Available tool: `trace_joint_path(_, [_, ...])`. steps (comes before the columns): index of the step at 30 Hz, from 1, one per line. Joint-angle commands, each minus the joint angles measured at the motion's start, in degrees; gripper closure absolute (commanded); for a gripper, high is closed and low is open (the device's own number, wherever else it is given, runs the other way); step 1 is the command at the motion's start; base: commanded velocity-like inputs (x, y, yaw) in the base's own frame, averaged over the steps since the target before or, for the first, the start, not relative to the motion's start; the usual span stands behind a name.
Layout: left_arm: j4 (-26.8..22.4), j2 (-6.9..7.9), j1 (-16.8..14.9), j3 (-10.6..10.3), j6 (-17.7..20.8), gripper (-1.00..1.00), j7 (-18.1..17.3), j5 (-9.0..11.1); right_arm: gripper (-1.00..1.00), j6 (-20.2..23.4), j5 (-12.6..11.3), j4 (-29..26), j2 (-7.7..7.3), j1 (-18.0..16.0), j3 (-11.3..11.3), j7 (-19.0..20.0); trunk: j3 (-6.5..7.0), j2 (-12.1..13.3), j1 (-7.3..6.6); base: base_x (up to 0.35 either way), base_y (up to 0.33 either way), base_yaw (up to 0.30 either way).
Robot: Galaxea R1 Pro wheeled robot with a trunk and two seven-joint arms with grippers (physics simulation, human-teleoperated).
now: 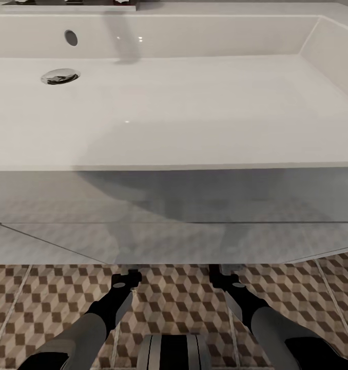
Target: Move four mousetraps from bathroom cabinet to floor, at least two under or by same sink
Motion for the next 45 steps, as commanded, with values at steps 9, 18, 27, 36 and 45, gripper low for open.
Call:
trace_joint_path(9, [0.0,-0.02,0.0,0.1,0.4,1.0,0.1,-0.3,1.0,1.2,-0.3,0.2,-0.09,0.0,0.2,-0.3,-0.03,0.0,-0.01,0.0,0.0,0.0])
trace_joint_path(18, [0.0,-0.02,0.0,0.1,0.4,1.0,0.1,-0.3,1.0,3.4,-0.3,0.3,-0.13,0.0,0.2,-0.6,-0.03,0.0,-0.01,0.0,0.0,0.0])
trace_joint_path(27, [0.0,-0.02,0.0,0.1,0.4,1.0,0.1,-0.3,1.0,3.6,-0.3,0.3,-0.11,0.0,0.2,-0.7,-0.03,0.0,-0.01,0.0,0.0,0.0])
trace_joint_path(36, [0.0,0.05,0.0,0.1,0.4,1.0,0.1,-0.3,1.0,3.7,-0.3,0.3,-0.03,0.0,0.2,-0.8,-0.03,0.0,-0.01,0.0,0.0,0.0])
trace_joint_path(45, [0.1,0.02,0.0,0.3,0.4,1.0,-0.2,0.0,1.0,4.1,-0.3,0.3,2.01,0.0,0.2,-1.0,-0.03,0.0,-0.01,0.0,0.0,0.0])
